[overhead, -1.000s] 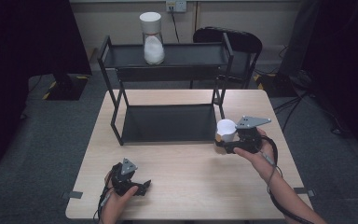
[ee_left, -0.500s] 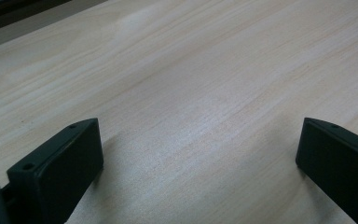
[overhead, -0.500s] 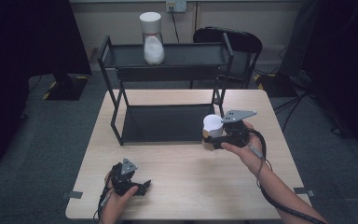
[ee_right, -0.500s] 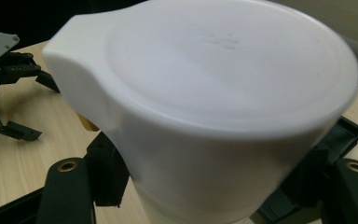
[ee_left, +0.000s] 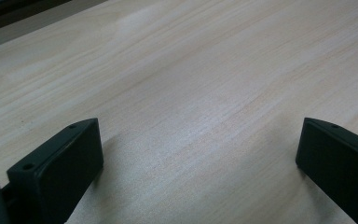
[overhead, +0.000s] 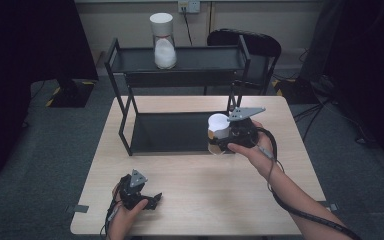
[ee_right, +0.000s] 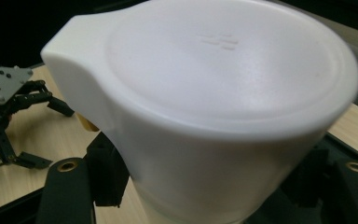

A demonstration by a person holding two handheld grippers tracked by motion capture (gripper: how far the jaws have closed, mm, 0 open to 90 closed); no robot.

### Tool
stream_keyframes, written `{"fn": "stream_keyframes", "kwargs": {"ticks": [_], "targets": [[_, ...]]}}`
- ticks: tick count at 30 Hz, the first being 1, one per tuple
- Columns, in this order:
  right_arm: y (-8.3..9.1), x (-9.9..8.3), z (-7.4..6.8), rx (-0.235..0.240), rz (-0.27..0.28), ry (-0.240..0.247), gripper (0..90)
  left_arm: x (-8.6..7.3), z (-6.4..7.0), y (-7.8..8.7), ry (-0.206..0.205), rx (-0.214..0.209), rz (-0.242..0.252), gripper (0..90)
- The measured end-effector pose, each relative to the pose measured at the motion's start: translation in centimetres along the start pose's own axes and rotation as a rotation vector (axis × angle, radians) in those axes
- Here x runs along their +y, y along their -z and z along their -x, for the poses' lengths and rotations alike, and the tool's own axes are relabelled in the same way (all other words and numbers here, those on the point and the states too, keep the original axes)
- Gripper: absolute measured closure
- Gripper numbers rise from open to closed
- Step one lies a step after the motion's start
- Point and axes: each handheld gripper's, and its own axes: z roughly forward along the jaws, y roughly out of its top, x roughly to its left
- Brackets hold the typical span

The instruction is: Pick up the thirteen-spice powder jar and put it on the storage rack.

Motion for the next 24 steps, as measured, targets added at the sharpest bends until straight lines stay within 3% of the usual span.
{"fn": "stream_keyframes", "kwargs": {"ticks": [9, 24], "targets": [[0.1, 2.5, 0.4, 0.015, 0.019, 0.008, 30.5, 0.0, 0.0, 0.0, -0.002, 0.000, -0.001, 0.0], [0.5, 6.2, 1.8, -0.002, 0.052, -0.013, 30.5, 0.0, 0.0, 0.0, -0.003, 0.001, -0.002, 0.0]]}}
